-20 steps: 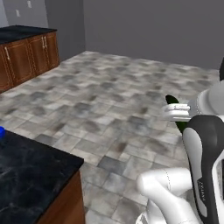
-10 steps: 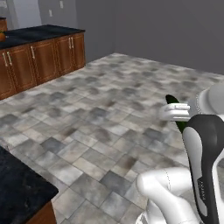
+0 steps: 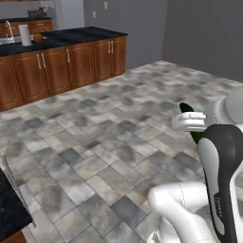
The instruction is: Gather the cucumber and broccoli from the fridge and place them on a tray on the dining counter. Then gather the chicken drumstick and fish from the fridge and place them on the other tray.
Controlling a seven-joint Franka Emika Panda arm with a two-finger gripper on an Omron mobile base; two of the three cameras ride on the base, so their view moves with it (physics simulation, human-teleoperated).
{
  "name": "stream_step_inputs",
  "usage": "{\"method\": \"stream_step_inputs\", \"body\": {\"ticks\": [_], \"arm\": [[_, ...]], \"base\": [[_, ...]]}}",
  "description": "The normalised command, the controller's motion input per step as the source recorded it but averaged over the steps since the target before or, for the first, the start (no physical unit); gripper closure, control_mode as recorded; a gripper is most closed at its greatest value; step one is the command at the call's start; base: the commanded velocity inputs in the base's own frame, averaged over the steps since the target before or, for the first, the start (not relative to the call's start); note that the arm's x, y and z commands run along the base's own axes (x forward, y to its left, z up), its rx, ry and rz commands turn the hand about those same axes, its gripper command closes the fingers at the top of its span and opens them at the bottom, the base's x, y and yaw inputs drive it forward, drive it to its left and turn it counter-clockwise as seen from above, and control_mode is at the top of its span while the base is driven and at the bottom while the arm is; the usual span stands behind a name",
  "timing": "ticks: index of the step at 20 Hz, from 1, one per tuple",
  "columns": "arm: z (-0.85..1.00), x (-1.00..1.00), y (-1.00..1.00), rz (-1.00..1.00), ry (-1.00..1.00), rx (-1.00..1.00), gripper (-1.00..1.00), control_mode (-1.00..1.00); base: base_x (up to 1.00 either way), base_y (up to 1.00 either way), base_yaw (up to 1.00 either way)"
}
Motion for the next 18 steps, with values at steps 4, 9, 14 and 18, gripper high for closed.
{"method": "stream_step_inputs", "body": {"ticks": [4, 9, 14, 18], "arm": [[0.00, 0.00, 0.00, 0.00, 0.00, 0.00, 1.00, 1.00], [0.00, 0.00, 0.00, 0.00, 0.00, 0.00, 1.00, 1.00], [0.00, 0.00, 0.00, 0.00, 0.00, 0.00, 1.00, 1.00], [0.00, 0.00, 0.00, 0.00, 0.00, 0.00, 1.00, 1.00]], "base": [[0.54, -0.51, 0.40], [0.63, -0.47, 0.41], [0.76, -0.45, 0.41], [0.77, -0.44, 0.41]]}}
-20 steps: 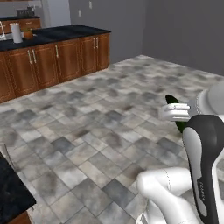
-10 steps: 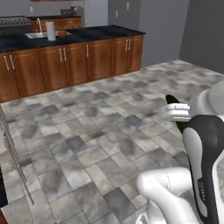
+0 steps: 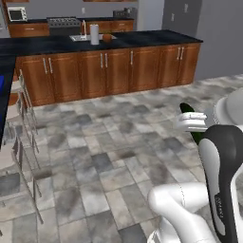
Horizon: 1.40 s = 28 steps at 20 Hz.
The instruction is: Gather the cucumber and broccoli from the fridge and place them on a tray on the dining counter. Then gather the chicken drumstick and fish from the fridge and place them on the other tray.
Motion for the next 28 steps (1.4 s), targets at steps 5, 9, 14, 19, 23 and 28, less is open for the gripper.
{"method": "stream_step_inputs", "body": {"ticks": [5, 9, 14, 19, 23, 28], "arm": [[0.00, 0.00, 0.00, 0.00, 0.00, 0.00, 1.00, 1.00], [0.00, 0.00, 0.00, 0.00, 0.00, 0.00, 1.00, 1.00], [0.00, 0.00, 0.00, 0.00, 0.00, 0.00, 1.00, 1.00], [0.00, 0.00, 0.00, 0.00, 0.00, 0.00, 1.00, 1.00], [0.00, 0.00, 0.00, 0.00, 0.00, 0.00, 1.00, 1.00], [0.00, 0.00, 0.00, 0.00, 0.00, 0.00, 1.00, 1.00]], "base": [[0.80, -0.43, 0.41], [0.81, -0.42, 0.41], [0.81, -0.42, 0.40], [0.82, -0.43, 0.40], [0.77, -0.44, 0.40], [0.75, -0.45, 0.40]]}}
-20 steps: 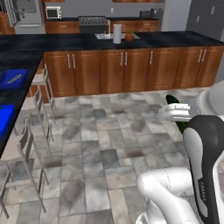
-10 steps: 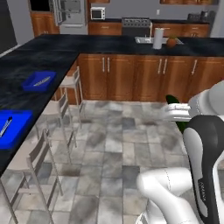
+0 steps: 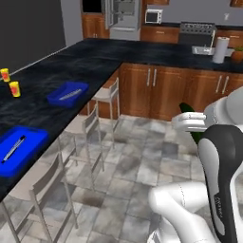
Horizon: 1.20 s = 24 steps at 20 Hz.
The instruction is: Gather the cucumber and broccoli from the fridge and place them on a tray on the dining counter. Then gather the chicken drumstick and fish from the fridge and place them on the other tray.
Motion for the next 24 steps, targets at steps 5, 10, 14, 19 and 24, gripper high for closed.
{"method": "stream_step_inputs", "body": {"ticks": [5, 10, 14, 19, 24], "arm": [[0.00, 0.00, 0.00, 0.00, 0.00, 0.00, 1.00, 1.00], [0.00, 0.00, 0.00, 0.00, 0.00, 0.00, 1.00, 1.00], [0.00, 0.00, 0.00, 0.00, 0.00, 0.00, 1.00, 1.00], [0.00, 0.00, 0.00, 0.00, 0.00, 0.00, 1.00, 1.00], [0.00, 0.00, 0.00, 0.00, 0.00, 0.00, 1.00, 1.00]], "base": [[0.60, -0.49, 0.40], [0.54, -0.50, 0.40], [0.55, -0.51, 0.40], [0.50, -0.52, 0.40], [0.39, -0.56, 0.39]]}}
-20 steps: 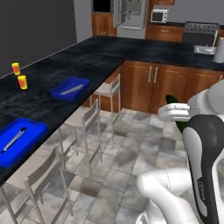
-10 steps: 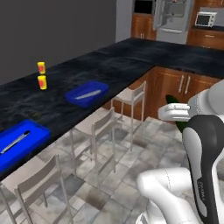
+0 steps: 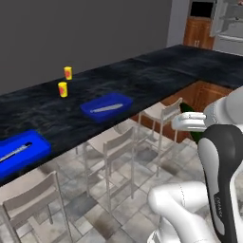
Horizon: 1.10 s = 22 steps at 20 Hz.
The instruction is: Gather the cucumber and broccoli from the fridge and place them on a tray on the dining counter. Then gather the chicken drumstick and fish from the fridge and place them on the other tray.
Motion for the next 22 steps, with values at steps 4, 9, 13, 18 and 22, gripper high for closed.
{"method": "stream_step_inputs", "body": {"ticks": [4, 9, 13, 18, 22], "arm": [[0.00, 0.00, 0.00, 0.00, 0.00, 0.00, 1.00, 1.00], [0.00, 0.00, 0.00, 0.00, 0.00, 0.00, 1.00, 1.00], [0.00, 0.00, 0.00, 0.00, 0.00, 0.00, 1.00, 1.00], [0.00, 0.00, 0.00, 0.00, 0.00, 0.00, 1.00, 1.00], [0.00, 0.00, 0.00, 0.00, 0.00, 0.00, 1.00, 1.00]], "base": [[0.41, -0.55, 0.40], [0.40, -0.53, 0.40], [0.48, -0.48, 0.41], [0.67, -0.37, 0.44], [0.64, -0.41, 0.43]]}}
